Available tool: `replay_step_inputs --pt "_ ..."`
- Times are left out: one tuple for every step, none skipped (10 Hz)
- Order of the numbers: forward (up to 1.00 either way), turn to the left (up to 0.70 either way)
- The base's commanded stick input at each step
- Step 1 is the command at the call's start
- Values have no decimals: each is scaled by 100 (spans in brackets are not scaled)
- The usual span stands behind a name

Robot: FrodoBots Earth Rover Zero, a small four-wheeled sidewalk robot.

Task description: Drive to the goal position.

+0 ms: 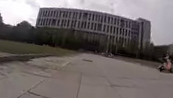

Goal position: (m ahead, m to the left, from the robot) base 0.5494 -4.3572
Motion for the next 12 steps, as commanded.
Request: replay_step_inputs --pt "70 -1" --pt "70 -1" --pt "70 -1" --pt "70 -1" --pt "70 -1" --pt "70 -1" --pt "70 -1" --pt "40 -1" --pt "8 -1" --pt "5 -1" --pt "5 -1" --pt "5 -1"
